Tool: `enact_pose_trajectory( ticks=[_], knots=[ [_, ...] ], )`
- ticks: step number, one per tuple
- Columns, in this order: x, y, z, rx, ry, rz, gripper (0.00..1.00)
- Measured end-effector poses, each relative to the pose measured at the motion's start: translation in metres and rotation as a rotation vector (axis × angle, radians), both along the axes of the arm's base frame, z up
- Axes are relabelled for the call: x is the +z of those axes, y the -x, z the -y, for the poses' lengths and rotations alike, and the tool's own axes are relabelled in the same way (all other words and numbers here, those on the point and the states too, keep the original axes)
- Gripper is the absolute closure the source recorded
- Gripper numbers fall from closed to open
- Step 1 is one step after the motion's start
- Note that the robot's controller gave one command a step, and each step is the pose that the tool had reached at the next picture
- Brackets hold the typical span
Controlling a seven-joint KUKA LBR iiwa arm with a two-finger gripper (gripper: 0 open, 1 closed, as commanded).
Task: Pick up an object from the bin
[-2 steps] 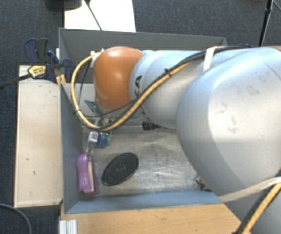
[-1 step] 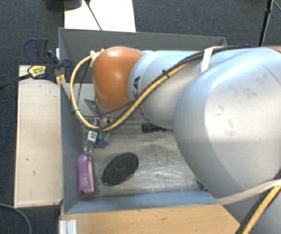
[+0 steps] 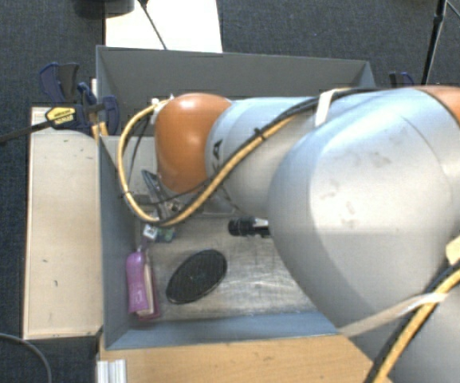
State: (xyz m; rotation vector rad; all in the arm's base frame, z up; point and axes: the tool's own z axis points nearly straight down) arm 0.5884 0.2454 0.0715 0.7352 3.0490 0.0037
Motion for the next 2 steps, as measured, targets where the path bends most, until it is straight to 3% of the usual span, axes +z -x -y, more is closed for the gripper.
enact_pose_trajectory(
  ticks=[1,2],
  knots=[
    [0.0007,-0.0010,0.0001,-0.001,0.000,-0.001,0.00],
    [0.0016,-0.0016,-0.0001,-0.001,-0.001,0.001,1.00]
  ],
)
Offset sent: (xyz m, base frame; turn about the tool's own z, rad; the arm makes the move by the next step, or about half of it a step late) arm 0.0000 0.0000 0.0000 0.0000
